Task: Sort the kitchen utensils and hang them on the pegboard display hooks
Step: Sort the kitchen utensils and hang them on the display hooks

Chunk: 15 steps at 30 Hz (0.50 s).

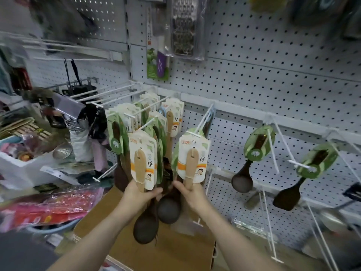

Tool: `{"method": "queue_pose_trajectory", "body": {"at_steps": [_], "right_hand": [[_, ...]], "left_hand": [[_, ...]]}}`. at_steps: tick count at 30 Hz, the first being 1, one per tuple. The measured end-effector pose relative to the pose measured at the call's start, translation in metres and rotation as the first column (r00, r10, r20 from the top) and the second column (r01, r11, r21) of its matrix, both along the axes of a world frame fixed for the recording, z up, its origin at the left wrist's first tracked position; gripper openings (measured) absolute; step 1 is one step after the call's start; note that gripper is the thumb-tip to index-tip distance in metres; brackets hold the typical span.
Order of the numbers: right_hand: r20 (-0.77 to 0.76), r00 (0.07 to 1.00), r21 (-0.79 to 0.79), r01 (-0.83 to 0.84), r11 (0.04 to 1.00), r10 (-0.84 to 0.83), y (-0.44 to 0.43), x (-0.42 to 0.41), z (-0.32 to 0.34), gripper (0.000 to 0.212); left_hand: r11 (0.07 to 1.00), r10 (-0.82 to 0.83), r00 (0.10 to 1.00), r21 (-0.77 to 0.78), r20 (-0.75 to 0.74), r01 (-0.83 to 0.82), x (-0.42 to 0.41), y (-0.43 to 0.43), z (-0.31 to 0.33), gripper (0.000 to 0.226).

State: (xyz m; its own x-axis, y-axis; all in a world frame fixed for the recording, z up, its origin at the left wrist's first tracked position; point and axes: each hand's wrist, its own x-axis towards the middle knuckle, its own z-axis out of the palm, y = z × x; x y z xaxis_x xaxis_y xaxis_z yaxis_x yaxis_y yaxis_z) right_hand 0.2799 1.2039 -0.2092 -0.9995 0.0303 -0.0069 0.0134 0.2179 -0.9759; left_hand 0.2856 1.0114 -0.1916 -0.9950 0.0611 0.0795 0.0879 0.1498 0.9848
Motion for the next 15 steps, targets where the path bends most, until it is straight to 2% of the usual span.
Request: {"method": "queue_pose_trajectory", "body": {"at_steps": [8, 15], "right_hand": [[-0.07, 0.997, 0.003, 0.022, 1.0, -0.022, -0.015, 0.023, 0.002, 0.015], [-0.03, 0.995, -0.013, 0.096, 0.995, -0.097, -0.03, 0.041, 0.005, 0.017]], "left_hand": [[0.998, -0.068, 0.997, -0.003, -0.026, 0.068, 0.009, -0.016, 0.008, 0.039], [0.991, -0.131, 0.991, -0.003, -0.038, 0.131, 0.014, -0.034, 0.006, 0.039]]}}
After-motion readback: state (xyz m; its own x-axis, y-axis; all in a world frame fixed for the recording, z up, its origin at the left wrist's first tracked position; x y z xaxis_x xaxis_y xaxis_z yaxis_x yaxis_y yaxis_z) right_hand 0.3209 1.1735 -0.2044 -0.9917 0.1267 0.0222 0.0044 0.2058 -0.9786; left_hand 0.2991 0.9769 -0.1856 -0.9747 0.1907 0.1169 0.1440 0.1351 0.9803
